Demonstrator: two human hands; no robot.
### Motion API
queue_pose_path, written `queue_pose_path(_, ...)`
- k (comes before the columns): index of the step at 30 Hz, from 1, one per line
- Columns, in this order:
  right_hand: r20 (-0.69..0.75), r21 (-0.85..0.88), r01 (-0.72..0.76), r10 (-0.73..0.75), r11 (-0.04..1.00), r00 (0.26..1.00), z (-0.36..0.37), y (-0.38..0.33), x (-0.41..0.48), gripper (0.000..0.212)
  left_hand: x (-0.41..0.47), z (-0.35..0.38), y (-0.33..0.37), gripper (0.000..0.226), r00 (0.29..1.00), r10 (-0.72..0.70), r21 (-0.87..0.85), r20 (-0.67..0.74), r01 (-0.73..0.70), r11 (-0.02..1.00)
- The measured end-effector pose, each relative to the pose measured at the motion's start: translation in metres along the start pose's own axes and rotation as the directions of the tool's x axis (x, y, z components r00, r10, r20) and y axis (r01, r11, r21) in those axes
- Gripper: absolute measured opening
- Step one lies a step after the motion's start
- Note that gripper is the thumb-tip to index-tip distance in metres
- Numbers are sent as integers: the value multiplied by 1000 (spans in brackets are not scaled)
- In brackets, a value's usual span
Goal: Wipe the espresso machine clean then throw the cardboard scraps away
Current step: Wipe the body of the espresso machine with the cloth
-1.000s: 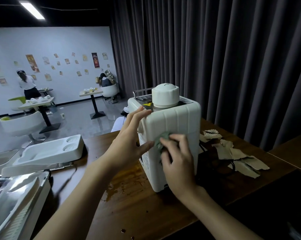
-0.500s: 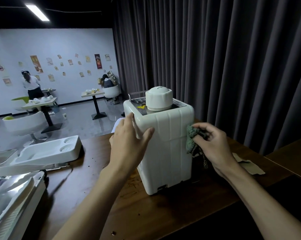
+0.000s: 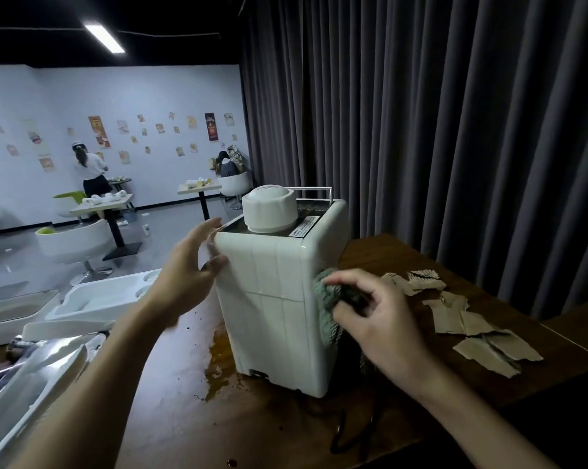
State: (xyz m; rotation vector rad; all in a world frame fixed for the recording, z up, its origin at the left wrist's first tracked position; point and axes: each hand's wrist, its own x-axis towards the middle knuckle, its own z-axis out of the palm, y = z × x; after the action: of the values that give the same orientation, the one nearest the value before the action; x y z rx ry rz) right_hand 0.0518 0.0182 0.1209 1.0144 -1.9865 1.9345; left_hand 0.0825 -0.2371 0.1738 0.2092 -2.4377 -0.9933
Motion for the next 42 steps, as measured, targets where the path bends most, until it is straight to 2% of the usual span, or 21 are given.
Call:
queue_pose_path(6,-12,46,-43,43,998,999,-47,-6,86,32,-19,27,40,82,969,122,155,-214,-90,984)
queue_pose_path(9,97,55,-145,139,988,985,-66,-6,129,26,-15,40,64,80,962,51,139,-270,-13,990)
queue_pose_path(14,239,-83,-236,249,968,938,-71,3,175,25,0,56,82,76,951,-52,177,-304,110,978)
queue_pose_path(16,289,-79,-275,286,958,914,-71,4,183,25,4,61,81,75,930,-24,158,-366,88,983)
queue_pose_path(19,315,-4,-366,348,931,883,-74,3,191,25,8,63,77,85,904,-11,97,-428,58,994)
queue_pose_path(22,318,37,-407,375,913,871,-76,2,193,32,8,62,78,78,895,-36,50,-445,65,997)
queue_pose_path(25,299,80,-407,368,910,880,-73,-1,188,29,8,57,78,66,904,-20,53,-427,47,997)
queue_pose_path(27,290,98,-410,368,907,884,-74,-2,183,29,11,49,72,68,927,7,71,-375,21,997)
queue_pose_path(29,300,105,-411,366,905,881,-78,-9,174,30,14,38,66,64,949,27,17,-314,-23,1000)
queue_pose_path(32,287,160,-388,333,908,898,-82,-21,151,27,20,22,57,45,980,67,-108,-186,-89,990)
queue_pose_path(37,186,250,-306,265,919,946,-76,-29,112,26,29,4,46,45,994,109,-151,-27,-112,982)
queue_pose_path(40,144,234,-266,237,935,961,-69,-35,98,26,27,3,49,49,992,123,-122,-23,-125,985)
queue_pose_path(42,133,195,-240,217,951,967,-64,-38,89,26,22,5,51,55,984,136,-33,-118,-141,990)
